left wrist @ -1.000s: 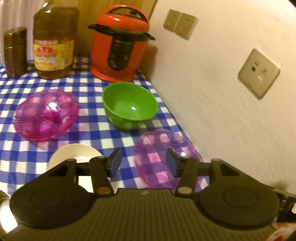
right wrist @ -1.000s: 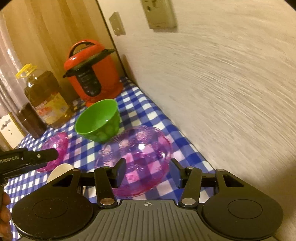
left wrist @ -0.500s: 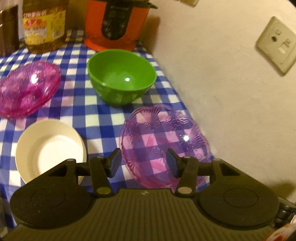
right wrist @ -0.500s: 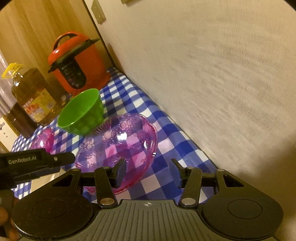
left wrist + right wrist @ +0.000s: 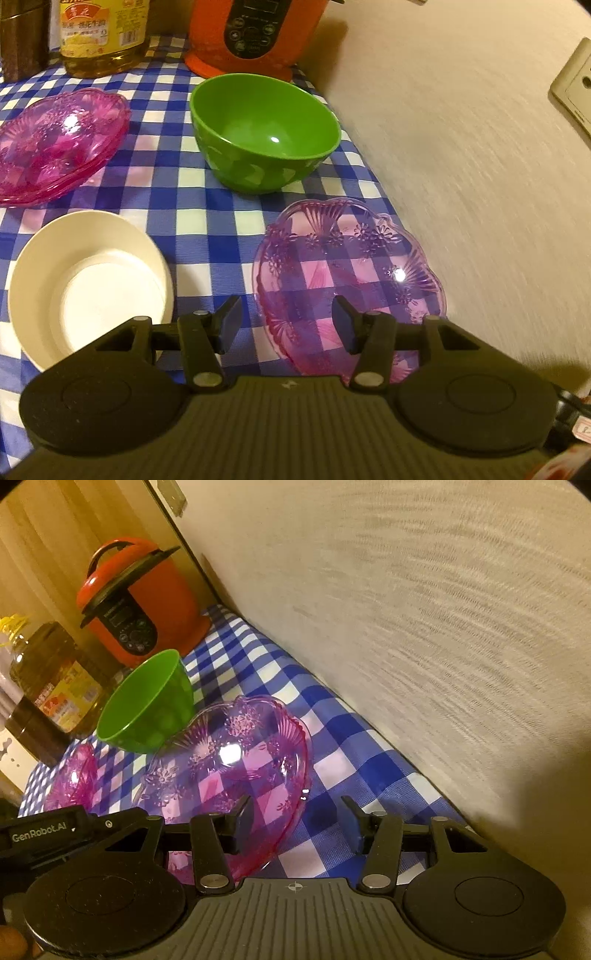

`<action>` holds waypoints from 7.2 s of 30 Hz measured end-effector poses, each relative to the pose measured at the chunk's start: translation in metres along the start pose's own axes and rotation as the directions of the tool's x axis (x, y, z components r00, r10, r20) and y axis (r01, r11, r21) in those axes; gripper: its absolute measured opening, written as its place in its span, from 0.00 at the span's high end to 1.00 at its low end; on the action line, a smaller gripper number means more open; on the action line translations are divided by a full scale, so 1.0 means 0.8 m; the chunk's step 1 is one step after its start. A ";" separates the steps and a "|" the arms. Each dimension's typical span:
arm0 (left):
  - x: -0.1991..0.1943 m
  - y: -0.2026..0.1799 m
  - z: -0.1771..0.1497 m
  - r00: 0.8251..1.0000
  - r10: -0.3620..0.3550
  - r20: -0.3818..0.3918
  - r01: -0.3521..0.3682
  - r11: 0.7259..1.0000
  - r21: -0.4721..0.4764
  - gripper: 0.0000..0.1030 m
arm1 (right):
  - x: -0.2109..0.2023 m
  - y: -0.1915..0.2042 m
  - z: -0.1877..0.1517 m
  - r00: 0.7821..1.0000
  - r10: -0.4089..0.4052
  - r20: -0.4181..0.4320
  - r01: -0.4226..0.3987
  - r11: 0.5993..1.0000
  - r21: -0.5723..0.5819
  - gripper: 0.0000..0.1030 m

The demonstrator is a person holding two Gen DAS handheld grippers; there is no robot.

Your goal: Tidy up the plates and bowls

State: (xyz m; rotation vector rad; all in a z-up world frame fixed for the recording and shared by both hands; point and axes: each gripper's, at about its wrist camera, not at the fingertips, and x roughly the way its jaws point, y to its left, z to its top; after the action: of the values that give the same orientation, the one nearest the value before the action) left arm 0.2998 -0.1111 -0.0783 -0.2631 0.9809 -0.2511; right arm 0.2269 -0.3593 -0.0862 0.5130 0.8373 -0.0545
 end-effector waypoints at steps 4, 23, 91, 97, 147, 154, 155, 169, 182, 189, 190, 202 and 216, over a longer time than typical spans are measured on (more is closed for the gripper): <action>0.009 -0.002 -0.001 1.000 0.009 -0.016 -0.009 1.000 -0.001 0.52 | 0.011 -0.003 -0.001 1.000 0.001 -0.016 -0.001 1.000 0.008 0.56; 0.019 -0.008 -0.017 0.995 -0.029 -0.099 0.032 0.999 0.029 0.70 | -0.014 -0.023 -0.020 0.998 0.011 -0.055 -0.008 0.998 0.058 0.88; -0.148 0.133 0.079 0.963 -0.025 0.267 0.063 0.989 -0.135 0.89 | -0.037 0.191 0.043 0.967 0.225 0.118 -0.197 0.957 -0.215 0.86; -0.151 0.208 0.082 0.955 0.048 0.293 0.019 0.975 -0.222 0.89 | 0.005 0.267 0.034 0.961 0.270 0.063 -0.240 0.924 -0.297 0.86; -0.060 0.329 0.107 0.961 0.180 0.211 -0.103 0.938 -0.332 0.78 | 0.189 0.364 0.012 0.963 0.252 -0.094 -0.267 0.857 -0.441 0.48; -0.068 0.338 0.106 0.951 0.210 0.225 -0.118 0.925 -0.362 0.73 | 0.179 0.351 0.021 0.962 0.262 -0.070 -0.268 0.875 -0.402 0.48; -0.069 0.339 0.106 0.952 0.208 0.227 -0.115 0.924 -0.365 0.73 | 0.178 0.350 0.021 0.962 0.265 -0.073 -0.272 0.876 -0.399 0.48; -0.069 0.342 0.105 0.949 0.220 0.225 -0.119 0.914 -0.388 0.73 | 0.179 0.347 0.018 0.961 0.258 -0.098 -0.275 0.879 -0.389 0.48; -0.101 0.319 0.090 0.953 0.183 0.241 -0.094 0.936 -0.339 0.73 | 0.141 0.336 0.017 0.956 0.284 -0.078 -0.293 0.885 -0.361 0.48; -0.132 0.292 0.072 0.953 0.154 0.262 -0.073 0.953 -0.295 0.73 | 0.097 0.312 0.006 0.957 0.284 -0.057 -0.287 0.901 -0.325 0.48; -0.135 0.286 0.068 0.954 0.148 0.262 -0.070 0.956 -0.284 0.73 | 0.089 0.307 0.005 0.958 0.282 -0.052 -0.284 0.905 -0.316 0.48; -0.169 0.221 0.014 0.966 0.085 0.244 -0.047 0.986 -0.160 0.73 | 0.019 0.248 -0.027 0.963 0.270 -0.014 -0.264 0.927 -0.265 0.48; -0.144 0.186 -0.017 0.985 0.090 0.147 -0.077 0.993 -0.090 0.73 | 0.013 0.207 -0.044 0.973 0.227 -0.037 -0.228 0.936 -0.266 0.48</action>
State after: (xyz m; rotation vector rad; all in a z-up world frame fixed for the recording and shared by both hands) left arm 0.2406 0.0646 -0.0442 -0.3122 0.8514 -0.1119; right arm 0.2499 -0.1965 -0.0449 0.3504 0.7710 0.2716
